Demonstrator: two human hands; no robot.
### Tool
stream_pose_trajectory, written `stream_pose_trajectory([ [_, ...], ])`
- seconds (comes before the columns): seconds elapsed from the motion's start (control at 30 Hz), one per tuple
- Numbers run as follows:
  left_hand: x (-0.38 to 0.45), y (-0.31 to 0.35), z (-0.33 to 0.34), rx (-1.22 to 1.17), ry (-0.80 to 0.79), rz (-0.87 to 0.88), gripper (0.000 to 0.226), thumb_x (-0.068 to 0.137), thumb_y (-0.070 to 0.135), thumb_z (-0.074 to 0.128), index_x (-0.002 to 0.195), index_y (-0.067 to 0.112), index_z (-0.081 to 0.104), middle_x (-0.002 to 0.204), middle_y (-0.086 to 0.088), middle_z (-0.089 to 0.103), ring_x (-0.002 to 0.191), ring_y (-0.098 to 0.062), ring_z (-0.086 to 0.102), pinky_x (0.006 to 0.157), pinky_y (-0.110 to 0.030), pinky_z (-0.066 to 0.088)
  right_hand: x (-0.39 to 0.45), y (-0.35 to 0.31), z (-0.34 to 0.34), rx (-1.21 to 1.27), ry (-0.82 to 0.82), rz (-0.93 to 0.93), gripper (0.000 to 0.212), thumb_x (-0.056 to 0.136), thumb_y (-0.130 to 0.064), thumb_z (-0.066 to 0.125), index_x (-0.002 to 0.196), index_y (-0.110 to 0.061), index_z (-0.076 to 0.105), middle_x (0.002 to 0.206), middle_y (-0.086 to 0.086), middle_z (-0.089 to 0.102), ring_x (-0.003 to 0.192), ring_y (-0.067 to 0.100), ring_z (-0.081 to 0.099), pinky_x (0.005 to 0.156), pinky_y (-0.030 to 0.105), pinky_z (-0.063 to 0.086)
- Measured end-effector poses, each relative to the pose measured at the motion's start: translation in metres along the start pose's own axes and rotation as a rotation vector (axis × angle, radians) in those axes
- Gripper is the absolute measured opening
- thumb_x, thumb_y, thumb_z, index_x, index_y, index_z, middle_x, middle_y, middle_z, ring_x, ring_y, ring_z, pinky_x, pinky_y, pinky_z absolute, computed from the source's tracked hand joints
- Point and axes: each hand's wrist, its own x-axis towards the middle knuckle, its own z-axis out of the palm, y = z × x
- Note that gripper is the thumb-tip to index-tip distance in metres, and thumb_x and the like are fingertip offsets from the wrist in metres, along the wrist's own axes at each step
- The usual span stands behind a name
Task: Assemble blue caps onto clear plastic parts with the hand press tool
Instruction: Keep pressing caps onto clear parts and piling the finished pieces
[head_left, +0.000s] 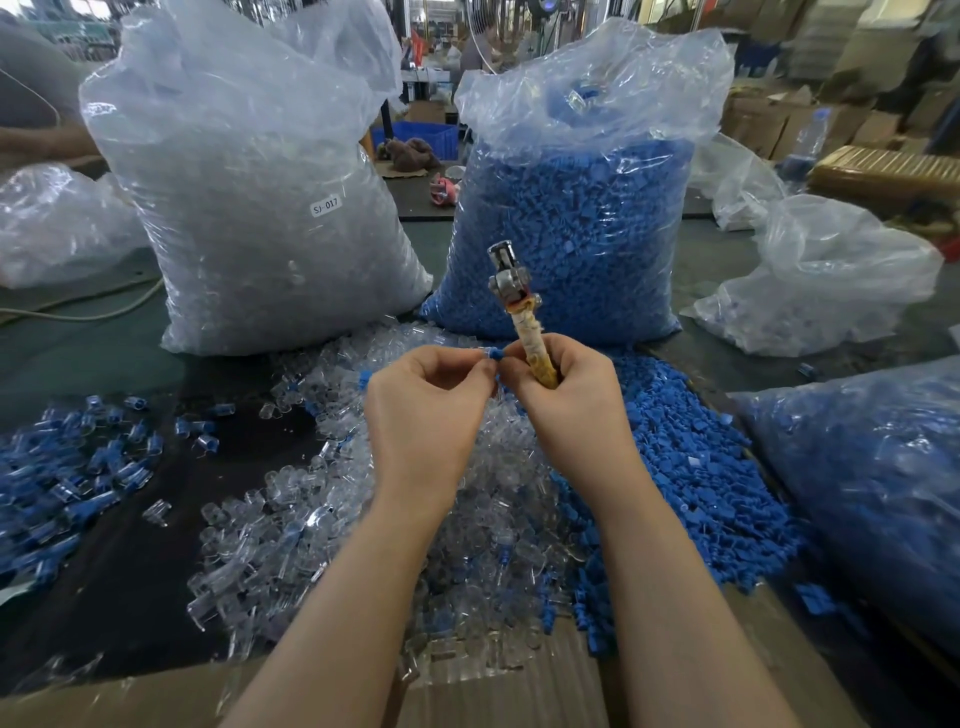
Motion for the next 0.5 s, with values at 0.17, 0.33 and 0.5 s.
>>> stream_pose_trajectory([
  [0.17,0.001,-0.004,-0.001,0.017,0.020,0.026,0.011,0.080,0.016,0.079,0.076,0.025,0.074,0.068,0.009,0.073,0.069,-0.009,0.072,0.069,-0.035,0.061,-0.001,-0.005,-0.001,0.081,-0.073,0.052,0.014,0.094,-0.015,0.061,0.085,-0.024,0.067,0.078,0.001,0.072,0.082,0.031,0.065,0.073,0.038,0.055],
  [0.33,0.005,-0.004,-0.002,-0.055,0.012,-0.036,0.007,0.081,0.012,0.078,0.079,0.018,0.073,0.068,0.005,0.073,0.066,-0.009,0.072,0.062,-0.019,0.055,-0.001,-0.003,-0.012,0.023,-0.176,0.071,0.012,0.090,-0.015,0.062,0.087,-0.026,0.066,0.075,0.002,0.067,0.071,0.027,0.057,0.063,0.026,0.050],
  [0.5,0.007,-0.002,-0.006,-0.203,0.003,-0.082,0.008,0.083,0.005,0.075,0.081,0.011,0.071,0.069,0.000,0.074,0.064,-0.011,0.072,0.061,-0.016,0.054,-0.002,0.003,-0.026,-0.092,-0.306,0.124,0.007,0.089,-0.013,0.064,0.089,-0.020,0.064,0.078,0.004,0.061,0.069,0.012,0.053,0.067,0.033,0.047],
])
